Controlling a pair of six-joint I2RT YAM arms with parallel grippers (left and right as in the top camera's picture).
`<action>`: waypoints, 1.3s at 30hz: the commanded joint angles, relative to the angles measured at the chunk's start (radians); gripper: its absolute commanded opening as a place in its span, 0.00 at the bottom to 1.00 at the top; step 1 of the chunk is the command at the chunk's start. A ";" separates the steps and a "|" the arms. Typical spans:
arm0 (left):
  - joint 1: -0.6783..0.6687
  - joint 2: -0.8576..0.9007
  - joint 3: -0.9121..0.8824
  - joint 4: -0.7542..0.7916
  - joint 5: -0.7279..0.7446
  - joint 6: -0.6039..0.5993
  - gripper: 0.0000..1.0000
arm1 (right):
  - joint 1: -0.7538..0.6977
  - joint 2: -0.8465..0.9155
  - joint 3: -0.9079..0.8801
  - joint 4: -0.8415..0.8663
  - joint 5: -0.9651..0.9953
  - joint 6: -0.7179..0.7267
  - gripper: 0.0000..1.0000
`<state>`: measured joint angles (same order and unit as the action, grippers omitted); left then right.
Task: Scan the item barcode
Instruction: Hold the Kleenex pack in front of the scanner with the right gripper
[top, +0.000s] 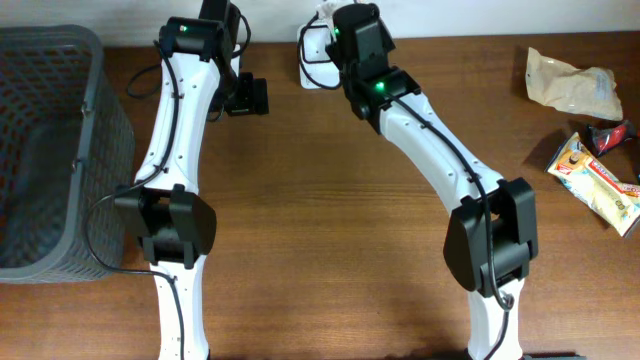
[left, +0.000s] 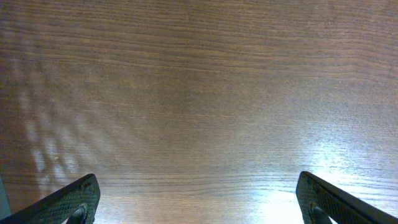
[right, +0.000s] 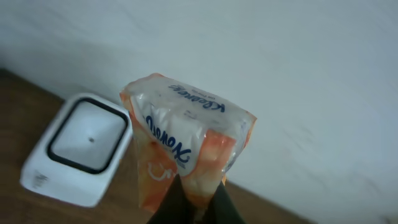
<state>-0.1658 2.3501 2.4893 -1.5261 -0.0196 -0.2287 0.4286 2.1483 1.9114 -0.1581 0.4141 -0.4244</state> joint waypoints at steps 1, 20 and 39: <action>0.003 0.022 0.011 -0.001 -0.011 -0.006 0.99 | -0.005 0.087 0.013 0.062 -0.111 -0.120 0.04; 0.003 0.022 0.011 -0.001 -0.011 -0.006 0.99 | -0.003 0.282 0.013 0.282 -0.098 -0.352 0.04; 0.003 0.022 0.011 -0.001 -0.011 -0.006 0.99 | -0.024 0.286 0.013 0.310 -0.168 -0.296 0.04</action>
<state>-0.1658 2.3501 2.4893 -1.5261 -0.0196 -0.2287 0.4133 2.4126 1.9133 0.1844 0.2897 -0.7521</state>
